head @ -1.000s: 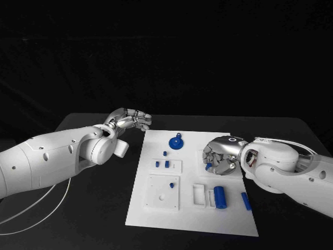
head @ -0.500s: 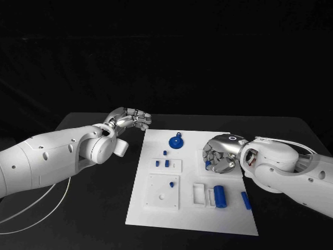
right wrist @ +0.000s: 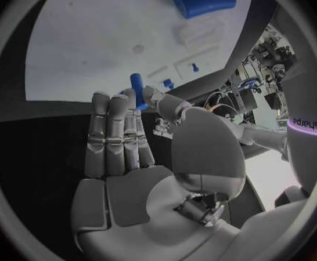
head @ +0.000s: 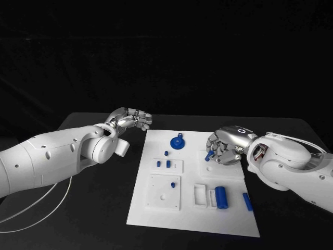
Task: Assemble the parts on the task board
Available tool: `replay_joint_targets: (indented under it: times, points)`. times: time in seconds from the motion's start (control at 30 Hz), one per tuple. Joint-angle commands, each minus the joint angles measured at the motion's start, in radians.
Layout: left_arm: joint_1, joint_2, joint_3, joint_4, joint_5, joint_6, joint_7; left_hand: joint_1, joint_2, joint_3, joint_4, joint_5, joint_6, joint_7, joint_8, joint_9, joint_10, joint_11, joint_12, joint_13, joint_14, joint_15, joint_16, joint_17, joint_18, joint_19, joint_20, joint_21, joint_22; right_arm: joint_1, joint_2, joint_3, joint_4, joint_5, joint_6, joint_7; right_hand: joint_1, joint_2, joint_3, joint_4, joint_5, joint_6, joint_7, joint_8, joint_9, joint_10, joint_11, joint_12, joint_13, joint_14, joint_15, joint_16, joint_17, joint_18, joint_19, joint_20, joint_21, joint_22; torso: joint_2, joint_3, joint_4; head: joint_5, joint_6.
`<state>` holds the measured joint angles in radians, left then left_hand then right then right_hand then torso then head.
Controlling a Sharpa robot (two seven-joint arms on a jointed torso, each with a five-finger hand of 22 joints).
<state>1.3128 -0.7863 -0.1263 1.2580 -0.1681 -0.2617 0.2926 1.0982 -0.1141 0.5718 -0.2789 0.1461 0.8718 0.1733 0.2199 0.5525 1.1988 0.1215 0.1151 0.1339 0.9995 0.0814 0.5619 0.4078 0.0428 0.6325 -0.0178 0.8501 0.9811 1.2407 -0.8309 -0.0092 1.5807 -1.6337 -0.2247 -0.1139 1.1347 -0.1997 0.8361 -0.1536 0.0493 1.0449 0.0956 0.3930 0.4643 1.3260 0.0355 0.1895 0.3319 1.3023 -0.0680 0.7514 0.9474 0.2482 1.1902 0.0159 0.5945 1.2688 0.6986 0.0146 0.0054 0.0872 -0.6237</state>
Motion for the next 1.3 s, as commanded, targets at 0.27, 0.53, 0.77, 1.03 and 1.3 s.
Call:
replay_joint_targets:
  times: [0.27,0.53,0.77,1.03,1.3]
  points:
    - [0.0,0.001,0.001,0.002,0.005,0.012,0.013,-0.007,0.001,-0.002,0.001,0.004,-0.008,0.001,-0.003,-0.002,-0.008,-0.002,-0.004,-0.001,-0.001,0.0,-0.006,0.004,0.007,-0.008,0.0,-0.006,0.003,-0.001,0.039,0.001,0.049,0.103,-0.114,0.065,0.01,0.003,0.005,-0.003,-0.001,0.003,-0.002,0.009,0.063,-0.006,0.0,0.002,0.008,-0.004,-0.005,0.0,0.003,0.014,0.001,0.001,0.005,0.002,0.0,0.0001,-0.0017,0.021,0.002]
    - [0.0,0.006,0.001,0.001,0.005,0.014,0.015,-0.007,0.0,-0.002,0.0,0.005,-0.009,0.001,-0.003,-0.002,-0.008,-0.002,-0.004,-0.001,-0.001,0.0,-0.006,0.005,0.007,-0.008,0.0,-0.006,0.004,-0.014,0.106,-0.001,0.067,0.062,-0.074,0.066,0.012,0.007,0.002,-0.007,-0.001,0.001,-0.001,0.009,0.068,-0.008,0.0,0.001,0.014,-0.004,-0.004,-0.001,0.005,0.014,0.0,0.001,0.005,0.005,0.0,0.0003,-0.0005,0.037,-0.004]
    - [0.001,0.01,0.001,-0.003,0.005,0.012,0.013,-0.008,0.0,-0.002,0.0,0.005,-0.009,0.001,-0.003,-0.002,-0.008,-0.001,-0.005,-0.001,-0.001,0.0,-0.007,0.006,0.007,-0.008,0.0,-0.006,0.004,-0.019,0.157,-0.024,0.057,0.022,-0.016,0.059,0.011,0.013,-0.001,-0.013,-0.001,0.0,-0.001,0.008,0.072,-0.01,0.0,0.001,0.021,-0.004,-0.004,-0.001,0.007,0.014,-0.002,0.001,0.006,0.007,0.0,-0.0006,-0.0001,0.047,-0.01]
    - [0.001,0.013,0.001,-0.003,0.005,0.015,0.011,-0.008,0.001,-0.002,0.001,0.005,-0.009,0.001,-0.002,-0.002,-0.008,-0.001,-0.005,-0.001,-0.001,0.0,-0.008,0.007,0.007,-0.009,0.0,-0.006,0.005,-0.029,0.209,-0.065,0.053,-0.021,0.004,0.061,0.009,0.019,-0.006,-0.021,-0.001,-0.002,0.0,0.007,0.076,-0.012,0.0,0.0,0.029,-0.004,-0.004,-0.002,0.009,0.014,-0.003,0.002,0.007,0.009,0.0,-0.0003,-0.0007,0.064,-0.015]
    - [0.001,0.016,0.001,-0.003,0.005,0.018,0.011,-0.008,0.002,-0.002,0.001,0.005,-0.009,0.001,-0.002,-0.002,-0.008,-0.002,-0.005,-0.001,-0.001,0.0,-0.009,0.009,0.007,-0.009,0.0,-0.006,0.005,-0.049,0.25,-0.092,0.04,-0.06,0.014,0.067,0.009,0.022,-0.006,-0.026,-0.001,-0.003,0.0,0.007,0.079,-0.013,0.0,0.0,0.033,-0.004,-0.004,-0.002,0.011,0.014,-0.004,0.002,0.007,0.01,0.0,0.0002,0.0002,0.073,-0.022]
